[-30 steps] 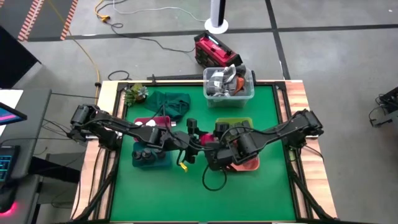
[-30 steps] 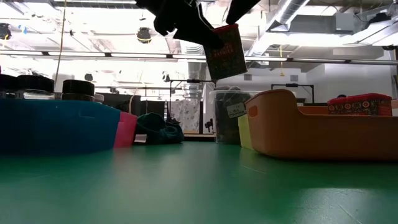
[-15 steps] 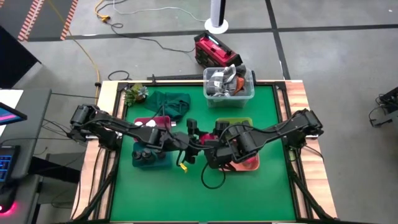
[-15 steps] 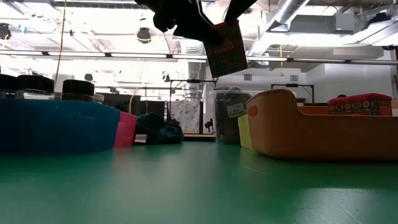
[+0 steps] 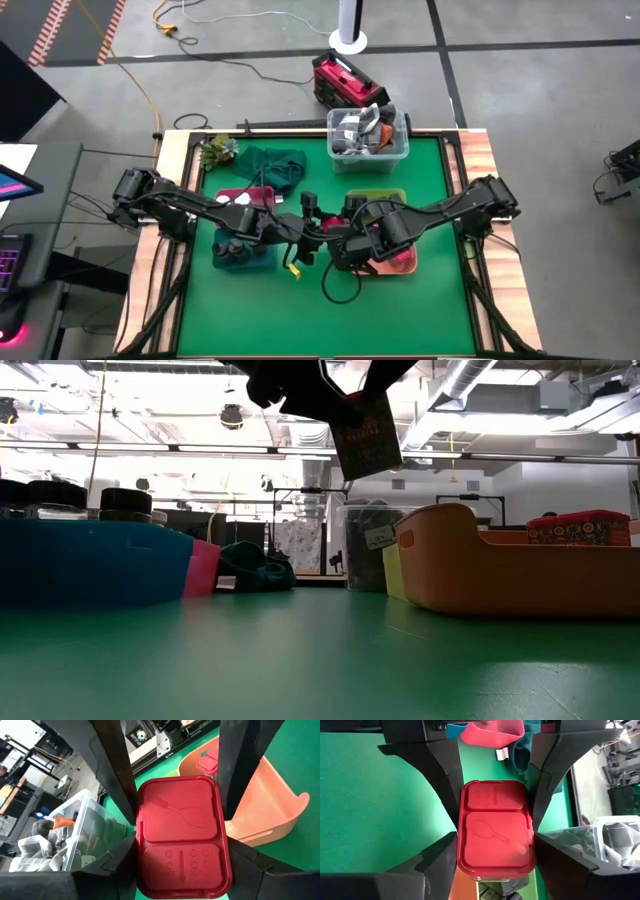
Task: Sort spices by type
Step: Put the red spice can into the orange bin
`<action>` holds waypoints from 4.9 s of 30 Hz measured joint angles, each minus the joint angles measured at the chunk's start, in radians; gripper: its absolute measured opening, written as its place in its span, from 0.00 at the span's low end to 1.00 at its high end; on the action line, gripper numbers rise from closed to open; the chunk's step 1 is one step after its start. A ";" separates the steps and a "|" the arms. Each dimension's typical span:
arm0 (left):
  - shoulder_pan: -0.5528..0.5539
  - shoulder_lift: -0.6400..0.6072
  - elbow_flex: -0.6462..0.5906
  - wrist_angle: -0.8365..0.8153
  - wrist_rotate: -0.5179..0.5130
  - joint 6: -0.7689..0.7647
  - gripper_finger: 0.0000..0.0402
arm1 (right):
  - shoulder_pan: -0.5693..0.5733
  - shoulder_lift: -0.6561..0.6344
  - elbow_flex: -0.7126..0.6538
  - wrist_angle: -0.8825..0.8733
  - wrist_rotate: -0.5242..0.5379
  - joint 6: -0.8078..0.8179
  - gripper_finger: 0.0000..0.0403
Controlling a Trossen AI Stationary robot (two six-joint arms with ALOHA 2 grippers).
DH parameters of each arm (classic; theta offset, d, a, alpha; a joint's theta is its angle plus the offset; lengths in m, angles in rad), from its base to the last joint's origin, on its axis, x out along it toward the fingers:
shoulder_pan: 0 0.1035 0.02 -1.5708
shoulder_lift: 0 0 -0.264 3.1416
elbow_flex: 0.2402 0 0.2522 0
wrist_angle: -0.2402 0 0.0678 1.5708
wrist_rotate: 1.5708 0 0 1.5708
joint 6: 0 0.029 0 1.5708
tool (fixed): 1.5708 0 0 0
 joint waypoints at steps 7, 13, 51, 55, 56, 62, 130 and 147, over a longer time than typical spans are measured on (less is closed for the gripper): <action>-0.001 0.000 0.000 0.007 0.000 0.001 0.54 | -0.004 0.000 0.000 -0.001 -0.008 0.001 0.71; -0.002 0.000 0.000 0.019 0.000 -0.005 0.54 | -0.007 0.000 0.000 -0.015 -0.008 0.000 0.71; 0.000 0.000 0.000 0.021 0.007 -0.081 0.79 | -0.013 -0.001 -0.001 -0.033 -0.001 0.028 0.59; 0.014 0.000 0.000 0.010 -0.015 -0.097 0.81 | -0.013 -0.002 -0.001 -0.071 -0.001 0.059 0.59; 0.019 0.000 0.000 0.002 -0.024 -0.099 0.81 | -0.013 -0.002 -0.001 -0.085 -0.001 0.070 0.59; 0.043 0.000 0.000 -0.005 -0.039 -0.113 0.81 | -0.005 -0.002 -0.001 -0.140 -0.001 0.113 0.59; 0.124 -0.969 -0.528 0.033 0.137 -0.151 0.81 | 0.245 -0.102 -0.427 -0.084 0.033 1.363 0.60; 0.123 -1.166 -0.528 -0.112 0.346 -0.202 0.81 | 0.247 -0.101 -0.596 0.105 0.019 1.443 0.72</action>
